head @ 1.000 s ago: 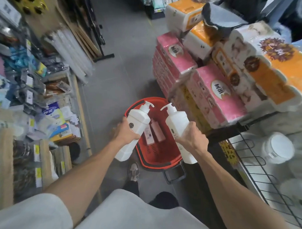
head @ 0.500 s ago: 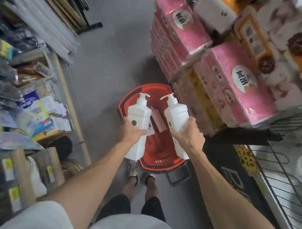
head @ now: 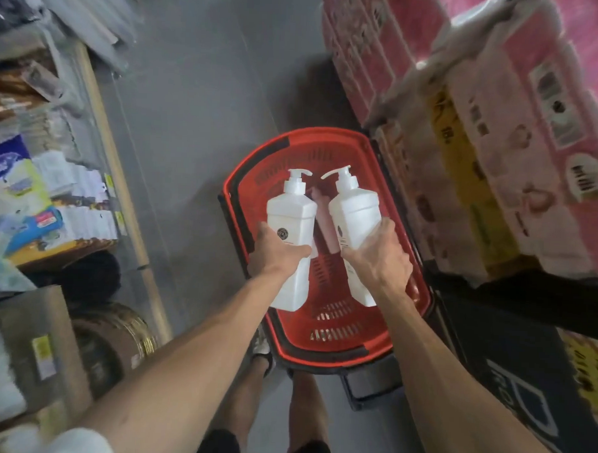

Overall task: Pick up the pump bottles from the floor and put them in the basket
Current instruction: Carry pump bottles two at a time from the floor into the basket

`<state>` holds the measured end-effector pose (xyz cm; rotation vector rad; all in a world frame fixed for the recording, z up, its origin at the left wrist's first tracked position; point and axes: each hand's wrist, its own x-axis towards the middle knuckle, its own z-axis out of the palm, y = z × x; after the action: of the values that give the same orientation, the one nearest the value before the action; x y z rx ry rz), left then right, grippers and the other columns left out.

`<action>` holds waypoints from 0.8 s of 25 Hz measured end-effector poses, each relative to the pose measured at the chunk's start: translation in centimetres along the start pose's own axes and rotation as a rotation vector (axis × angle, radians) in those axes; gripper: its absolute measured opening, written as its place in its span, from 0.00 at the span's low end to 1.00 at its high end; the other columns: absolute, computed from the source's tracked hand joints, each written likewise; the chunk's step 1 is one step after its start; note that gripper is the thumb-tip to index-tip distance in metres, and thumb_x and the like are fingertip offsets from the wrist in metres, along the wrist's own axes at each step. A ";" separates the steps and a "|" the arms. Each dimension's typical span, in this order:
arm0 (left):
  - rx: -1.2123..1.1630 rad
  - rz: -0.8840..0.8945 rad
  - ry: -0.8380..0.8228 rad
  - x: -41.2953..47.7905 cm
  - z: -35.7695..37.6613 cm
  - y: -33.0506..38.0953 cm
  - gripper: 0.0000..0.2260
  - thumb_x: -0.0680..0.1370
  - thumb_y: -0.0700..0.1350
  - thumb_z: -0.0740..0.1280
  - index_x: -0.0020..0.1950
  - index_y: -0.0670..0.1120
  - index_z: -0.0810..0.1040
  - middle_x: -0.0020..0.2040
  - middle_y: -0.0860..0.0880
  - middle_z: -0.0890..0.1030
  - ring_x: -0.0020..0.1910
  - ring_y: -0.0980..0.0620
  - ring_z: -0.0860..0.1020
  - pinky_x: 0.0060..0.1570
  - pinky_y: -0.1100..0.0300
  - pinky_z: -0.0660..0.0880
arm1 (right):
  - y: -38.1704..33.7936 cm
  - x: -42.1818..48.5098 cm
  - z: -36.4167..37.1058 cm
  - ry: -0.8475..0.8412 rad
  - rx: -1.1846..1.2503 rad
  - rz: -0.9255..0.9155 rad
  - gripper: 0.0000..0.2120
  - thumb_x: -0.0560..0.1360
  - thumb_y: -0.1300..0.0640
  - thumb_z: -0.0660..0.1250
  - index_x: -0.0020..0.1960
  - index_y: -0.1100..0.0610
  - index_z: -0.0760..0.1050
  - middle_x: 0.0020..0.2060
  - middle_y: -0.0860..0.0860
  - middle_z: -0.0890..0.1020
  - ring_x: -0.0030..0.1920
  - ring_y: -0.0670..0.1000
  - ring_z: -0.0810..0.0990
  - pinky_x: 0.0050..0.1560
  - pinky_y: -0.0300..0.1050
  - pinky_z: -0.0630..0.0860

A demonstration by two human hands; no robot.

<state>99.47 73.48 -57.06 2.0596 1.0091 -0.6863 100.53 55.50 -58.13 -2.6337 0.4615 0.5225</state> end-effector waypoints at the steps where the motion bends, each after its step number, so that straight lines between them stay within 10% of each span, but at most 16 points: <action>1: -0.005 -0.012 0.014 1.7 1.1 -0.3 0.31 0.65 0.52 0.78 0.57 0.49 0.62 0.51 0.50 0.77 0.46 0.43 0.79 0.44 0.52 0.78 | 0.4 1.3 1.6 -0.010 0.001 -0.006 0.35 0.65 0.42 0.76 0.63 0.52 0.62 0.52 0.48 0.76 0.50 0.56 0.81 0.45 0.49 0.68; 20: -0.156 -0.305 0.142 26.5 20.6 -8.0 0.38 0.64 0.52 0.80 0.66 0.43 0.63 0.63 0.43 0.76 0.58 0.37 0.78 0.57 0.48 0.77 | 6.0 18.4 26.8 -0.090 -0.051 -0.004 0.35 0.66 0.45 0.77 0.63 0.56 0.63 0.56 0.54 0.79 0.52 0.65 0.81 0.50 0.56 0.74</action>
<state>104.55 72.03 -91.18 1.8573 1.4321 -0.5969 106.58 58.15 -90.48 -2.6456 0.4202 0.6570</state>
